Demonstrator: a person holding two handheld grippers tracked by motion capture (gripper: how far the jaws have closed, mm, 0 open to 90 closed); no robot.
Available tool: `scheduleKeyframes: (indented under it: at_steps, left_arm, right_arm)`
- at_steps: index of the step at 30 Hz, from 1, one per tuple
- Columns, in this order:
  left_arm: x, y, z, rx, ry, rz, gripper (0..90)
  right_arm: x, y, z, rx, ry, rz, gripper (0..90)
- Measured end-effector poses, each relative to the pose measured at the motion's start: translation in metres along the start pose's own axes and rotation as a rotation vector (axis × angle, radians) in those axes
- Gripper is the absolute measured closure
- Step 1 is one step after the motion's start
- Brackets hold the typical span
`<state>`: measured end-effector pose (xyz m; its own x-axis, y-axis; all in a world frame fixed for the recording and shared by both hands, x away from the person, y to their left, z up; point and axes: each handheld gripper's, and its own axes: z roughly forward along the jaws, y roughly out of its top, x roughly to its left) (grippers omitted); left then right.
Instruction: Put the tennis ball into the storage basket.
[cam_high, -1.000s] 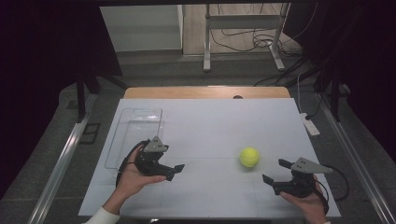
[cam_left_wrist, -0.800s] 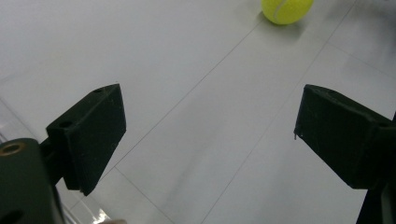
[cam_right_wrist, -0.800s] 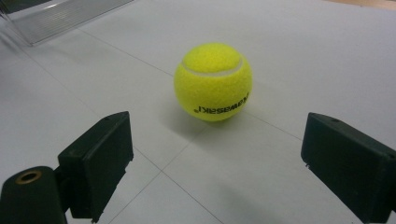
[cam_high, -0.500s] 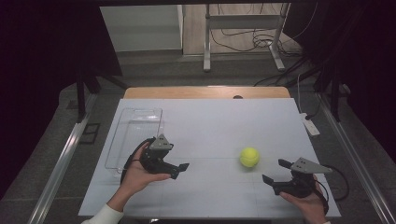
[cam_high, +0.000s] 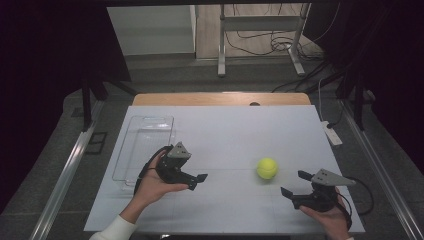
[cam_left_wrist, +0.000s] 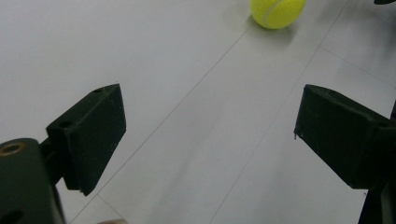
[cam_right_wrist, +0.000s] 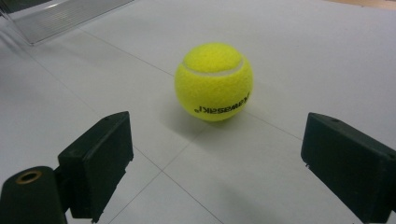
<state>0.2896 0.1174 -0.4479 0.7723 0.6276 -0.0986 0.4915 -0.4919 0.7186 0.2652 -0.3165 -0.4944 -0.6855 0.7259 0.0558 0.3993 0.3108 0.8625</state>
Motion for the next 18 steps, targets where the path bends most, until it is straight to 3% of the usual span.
scheduleKeyframes:
  at_steps: [18]
  left_arm:
    - [-0.007, 0.018, 0.011, -0.003, -0.026, 0.031, 9.1]
  right_arm:
    - [0.000, 0.000, 0.000, 0.000, 0.000, -0.001, 9.3]
